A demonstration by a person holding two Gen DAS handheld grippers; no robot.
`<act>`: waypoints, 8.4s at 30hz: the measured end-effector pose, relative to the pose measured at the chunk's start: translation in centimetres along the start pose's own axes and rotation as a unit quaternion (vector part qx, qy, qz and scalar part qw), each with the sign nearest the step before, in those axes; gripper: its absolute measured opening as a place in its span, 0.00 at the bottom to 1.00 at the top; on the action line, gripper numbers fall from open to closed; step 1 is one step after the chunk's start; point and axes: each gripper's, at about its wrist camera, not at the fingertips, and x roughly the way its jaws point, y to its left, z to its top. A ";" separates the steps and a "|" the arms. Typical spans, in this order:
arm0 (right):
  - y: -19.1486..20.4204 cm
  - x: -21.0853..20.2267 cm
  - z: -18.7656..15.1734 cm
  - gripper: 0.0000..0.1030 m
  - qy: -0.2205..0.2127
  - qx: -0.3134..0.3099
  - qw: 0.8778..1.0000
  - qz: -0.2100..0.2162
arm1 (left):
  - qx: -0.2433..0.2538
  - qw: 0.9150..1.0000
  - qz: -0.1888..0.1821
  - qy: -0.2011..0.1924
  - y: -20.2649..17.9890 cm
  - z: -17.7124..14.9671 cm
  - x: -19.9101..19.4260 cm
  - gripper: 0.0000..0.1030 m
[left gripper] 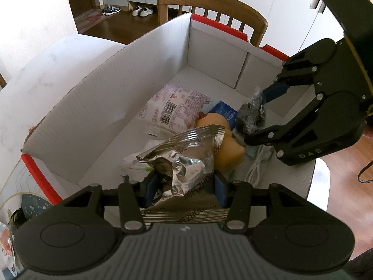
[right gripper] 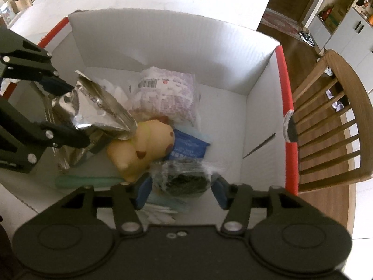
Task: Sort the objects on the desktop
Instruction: 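Open left tool to drop foil bag while right tool releases seaweed packet into box, then withdraw both tools from the red box back over the table, then move left tool to white sausage pouch while right tool moves to dark snack bar, then close left tool on the white pouch while right tool closes on the snack bar, then carry the white pouch in left tool while right tool carries snack bar over box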
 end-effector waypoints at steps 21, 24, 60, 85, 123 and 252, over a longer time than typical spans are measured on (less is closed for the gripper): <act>0.3 -4.5 -0.8 0.73 -0.063 0.024 0.997 0.032 | -0.002 0.999 0.009 -0.032 -0.6 -0.9 -2.4 0.74; 0.4 -5.1 -0.8 0.75 -0.074 0.030 0.996 0.035 | -0.008 0.999 0.007 -0.039 -0.5 -1.2 -3.1 0.77; 7.5 -10.8 0.8 0.91 -0.168 0.064 0.983 0.031 | -0.081 0.985 0.021 -0.148 3.3 -7.7 -12.4 0.89; 21.3 -7.8 8.9 0.95 -0.182 0.073 0.979 0.055 | -0.210 0.960 0.103 -0.152 19.2 -18.3 -15.7 1.00; 26.5 5.0 16.0 0.81 -0.130 0.063 0.989 0.041 | -0.254 0.957 0.125 -0.066 29.2 -15.6 -5.8 1.00; 27.7 0.6 2.0 0.35 -0.010 0.076 0.996 0.046 | -0.211 0.973 0.057 -0.071 15.9 -23.7 -11.8 0.63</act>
